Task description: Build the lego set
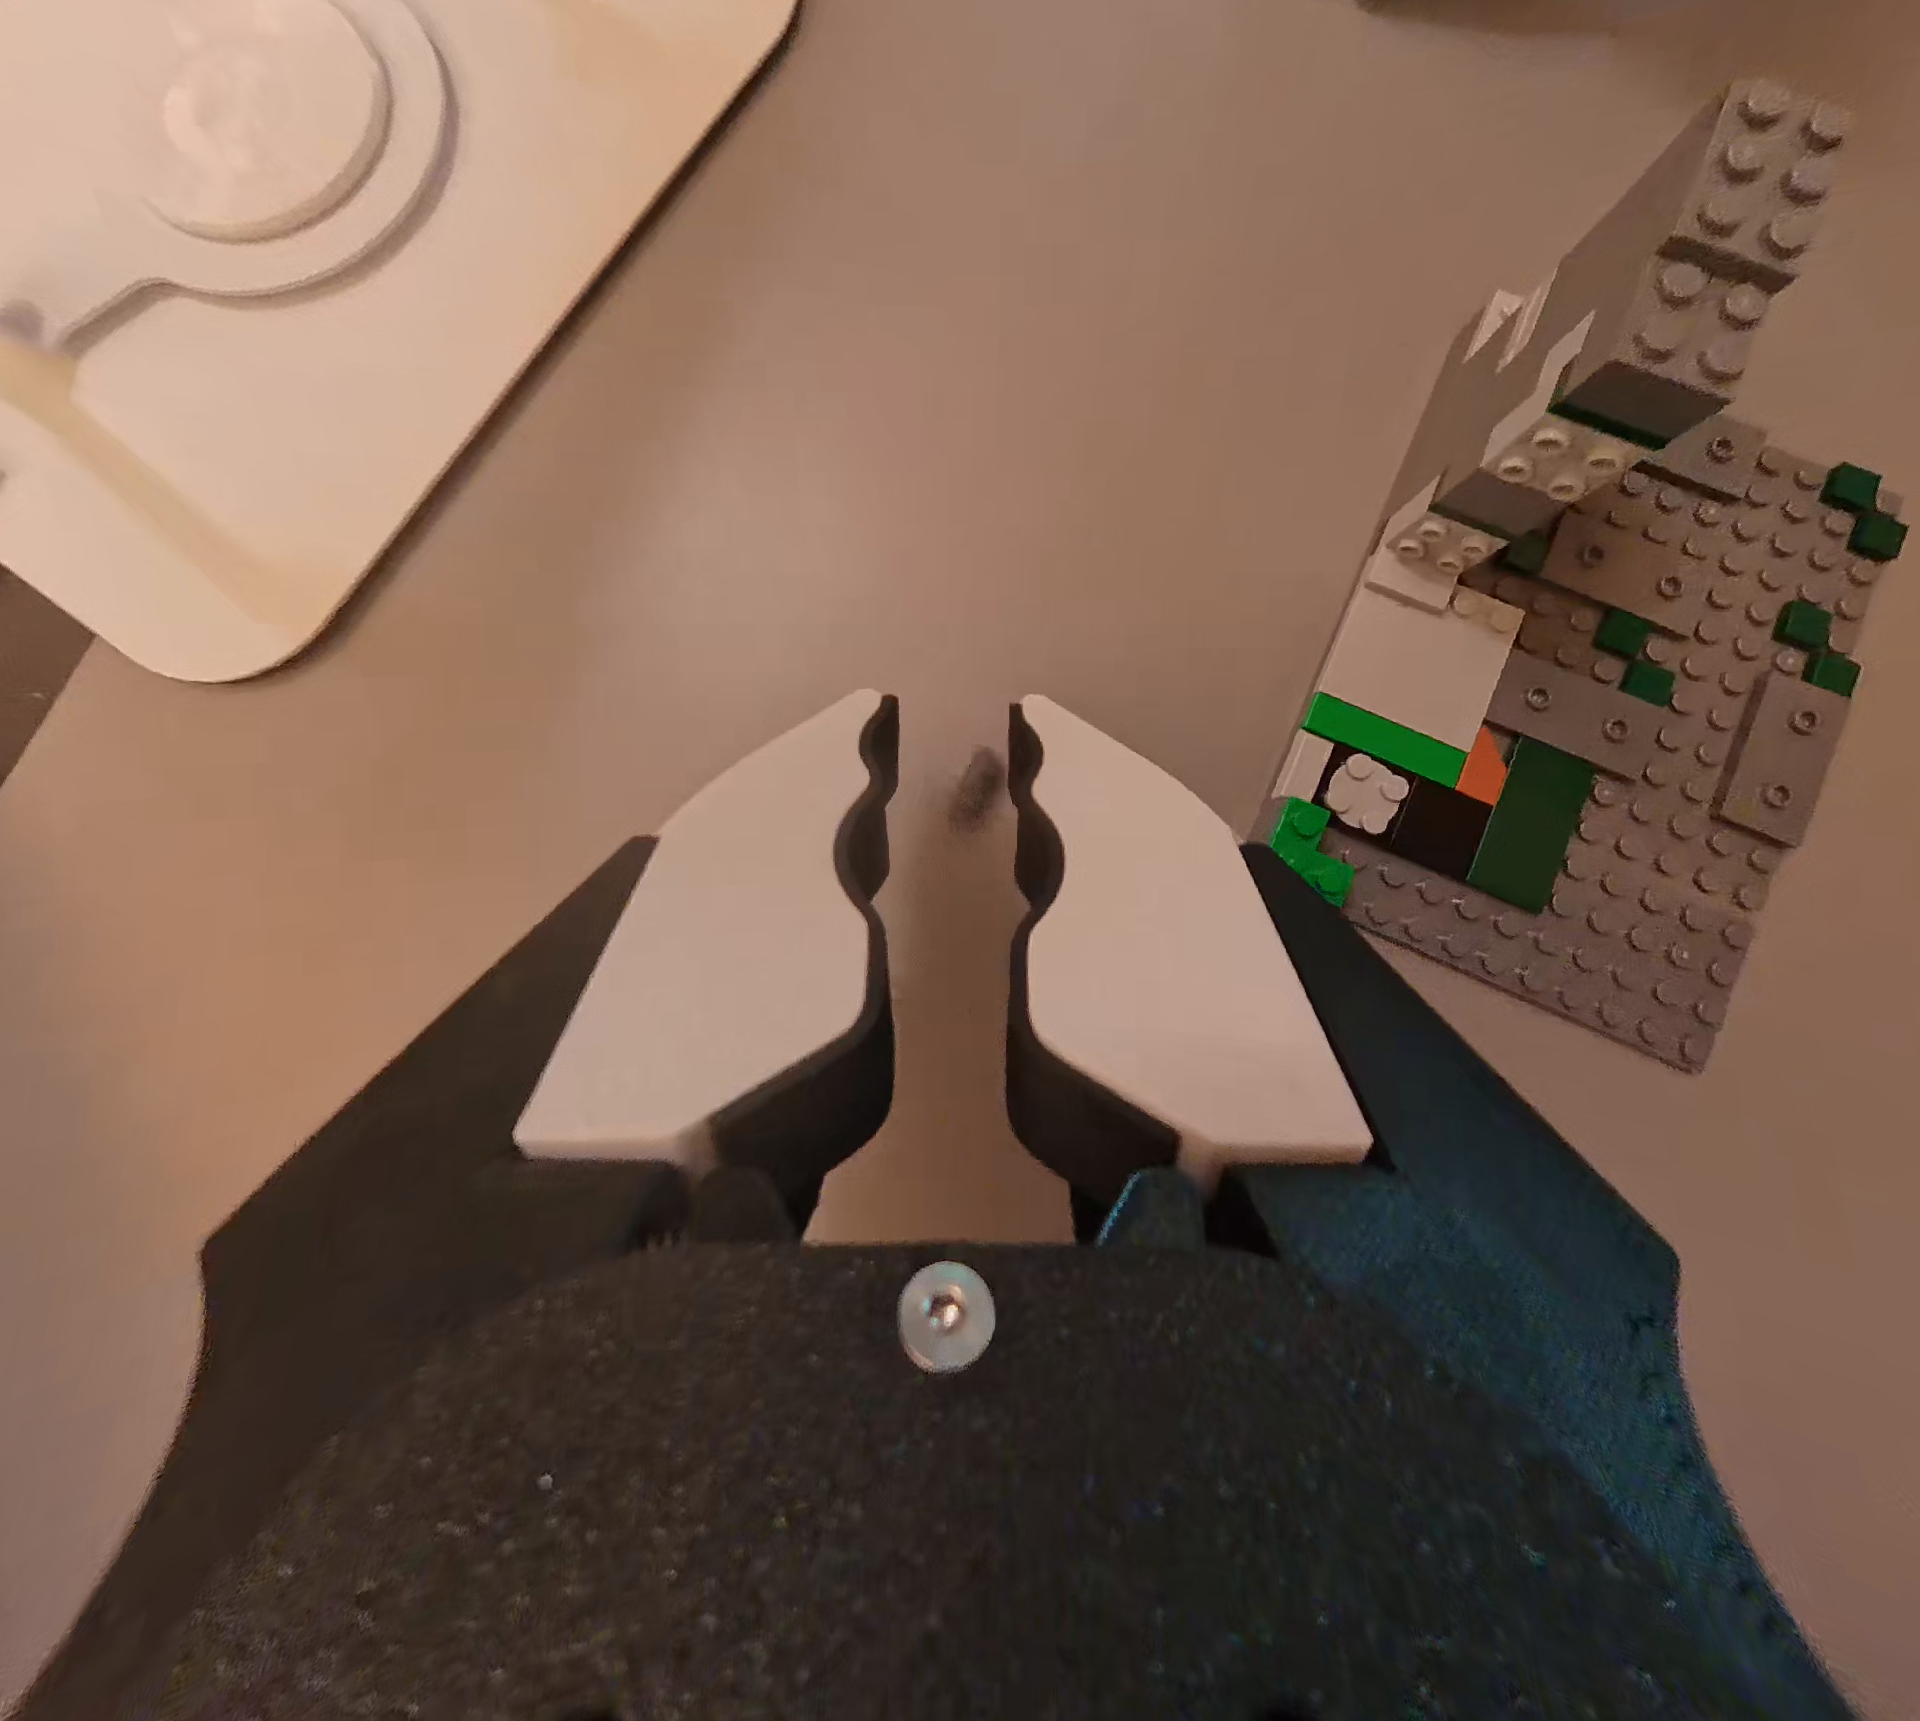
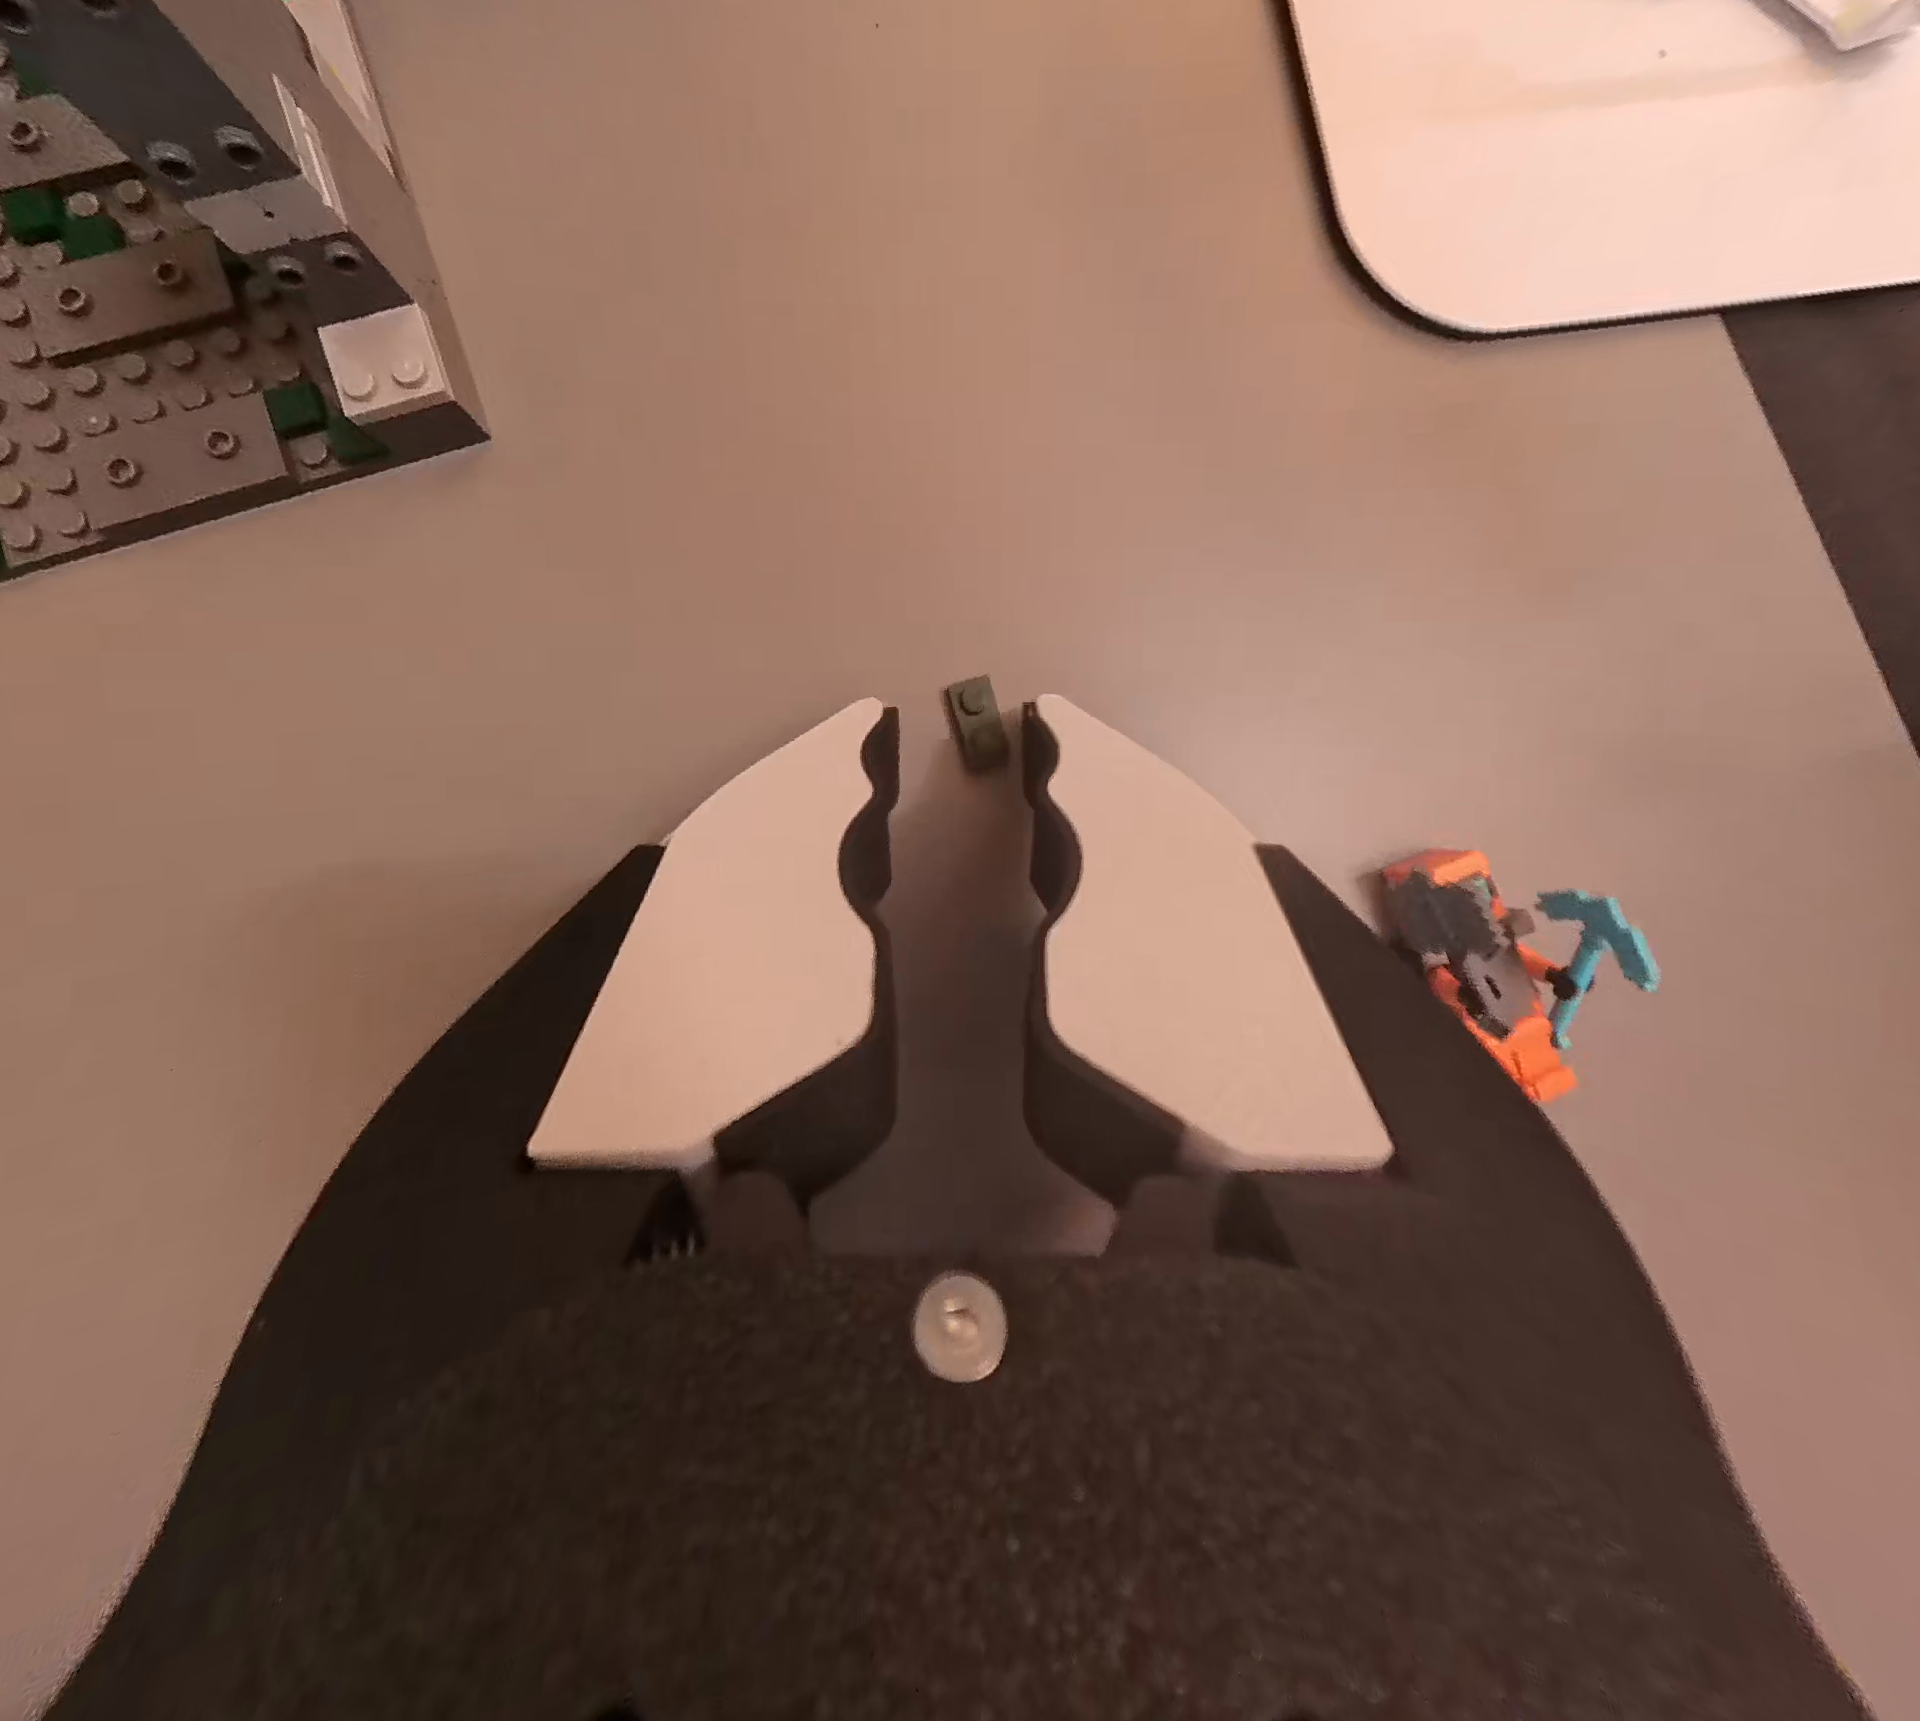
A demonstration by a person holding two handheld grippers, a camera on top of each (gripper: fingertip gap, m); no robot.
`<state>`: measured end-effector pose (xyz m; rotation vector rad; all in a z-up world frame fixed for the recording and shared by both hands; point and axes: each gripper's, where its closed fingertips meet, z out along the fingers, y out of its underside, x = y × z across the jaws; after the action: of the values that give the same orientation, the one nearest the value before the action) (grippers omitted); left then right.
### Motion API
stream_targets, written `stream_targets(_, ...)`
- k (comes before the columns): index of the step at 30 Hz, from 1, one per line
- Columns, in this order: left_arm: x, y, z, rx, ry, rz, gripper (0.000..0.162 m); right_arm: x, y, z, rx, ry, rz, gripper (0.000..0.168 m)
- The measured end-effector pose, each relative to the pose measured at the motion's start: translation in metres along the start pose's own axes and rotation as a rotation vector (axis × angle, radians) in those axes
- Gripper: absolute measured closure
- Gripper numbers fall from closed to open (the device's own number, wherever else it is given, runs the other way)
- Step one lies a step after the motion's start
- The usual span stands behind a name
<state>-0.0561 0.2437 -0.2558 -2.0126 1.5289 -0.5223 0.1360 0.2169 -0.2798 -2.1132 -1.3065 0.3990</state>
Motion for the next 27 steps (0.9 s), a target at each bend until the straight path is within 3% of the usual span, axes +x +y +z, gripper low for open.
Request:
stream_targets(5, -0.003, 0.002, 0.001, -0.005, -0.014, -0.008, 0.143, -0.004, -0.003, 0.003, 0.008, -0.013, 0.002, 0.16)
stream_targets(15, 0.0, -0.019, -0.015, 0.059, -0.052, 0.02, 0.146, -0.018, -0.009, -0.001, 0.031, -0.016, -0.002, 0.161)
stream_targets(22, -0.002, -0.028, -0.017, 0.099, -0.094, 0.027, 0.15, -0.038, -0.066, -0.029, 0.196, 0.05, -0.043, 0.161)
stream_targets(27, -0.002, -0.037, -0.02, 0.144, -0.112, 0.013, 0.154, -0.076, -0.114, -0.042, 0.267, 0.002, -0.107, 0.161)
